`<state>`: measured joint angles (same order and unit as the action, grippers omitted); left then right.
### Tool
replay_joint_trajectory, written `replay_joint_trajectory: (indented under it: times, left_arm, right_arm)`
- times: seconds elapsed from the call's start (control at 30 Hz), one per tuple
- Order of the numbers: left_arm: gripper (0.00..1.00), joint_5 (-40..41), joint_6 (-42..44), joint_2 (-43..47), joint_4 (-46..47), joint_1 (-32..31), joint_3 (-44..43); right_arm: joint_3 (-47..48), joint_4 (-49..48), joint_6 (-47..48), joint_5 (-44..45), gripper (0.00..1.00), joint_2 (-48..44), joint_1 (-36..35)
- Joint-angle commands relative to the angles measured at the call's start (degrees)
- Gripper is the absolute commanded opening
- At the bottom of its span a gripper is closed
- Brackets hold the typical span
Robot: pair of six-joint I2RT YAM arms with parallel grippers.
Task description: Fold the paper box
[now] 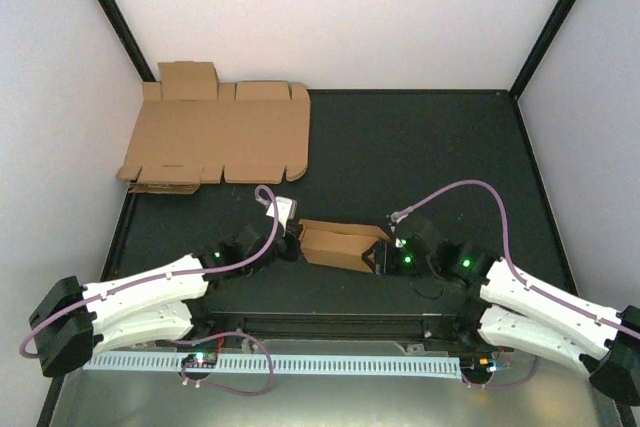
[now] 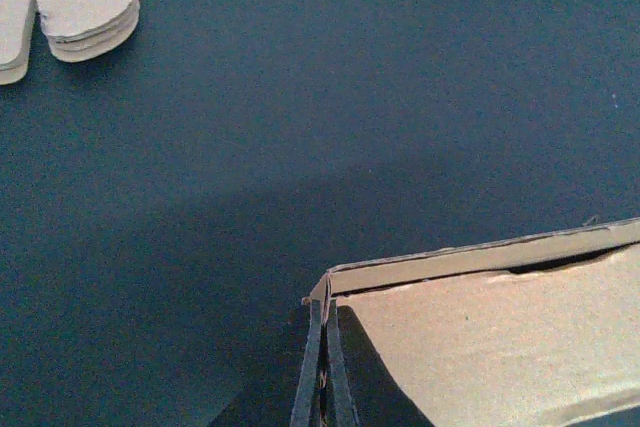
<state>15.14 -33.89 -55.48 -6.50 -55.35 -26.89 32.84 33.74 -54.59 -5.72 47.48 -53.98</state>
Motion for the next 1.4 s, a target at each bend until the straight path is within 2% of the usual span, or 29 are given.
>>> replay_joint_trajectory:
  times: [0.0, 0.23, 0.47, 0.83, 1.1, 1.37]
  left_arm:
    - [0.02, 1.9, -1.3, 0.1, -1.6, -0.6, -3.4]
    - [0.02, 5.3, -0.4, -1.7, -1.4, -0.7, -4.9]
    - [0.01, 10.8, 1.6, -5.2, -3.6, -0.6, -9.3]
    - [0.02, 12.8, 0.4, -7.4, -1.8, 0.5, -5.7]
    - [0.02, 10.1, -4.5, -8.8, 1.5, 1.1, -4.1]
    - [0.02, 8.2, -5.5, -9.1, -2.0, 1.1, -8.5]
  right_arm:
    - [0.0, -8.4, 2.0, 4.1, 0.55, 0.6, 1.8]
    - [-5.7, -22.0, 2.2, 0.4, 0.55, 4.3, 3.3]
    - [-3.0, -29.0, 6.6, 0.4, 0.54, 11.5, 5.2]
    - [2.3, -25.0, 14.5, -1.8, 0.56, 16.2, 11.1]
    - [2.8, -24.8, 16.2, -4.0, 0.58, 18.6, 11.2]
    - [2.2, -25.8, 16.7, -5.4, 0.57, 20.5, 11.2]
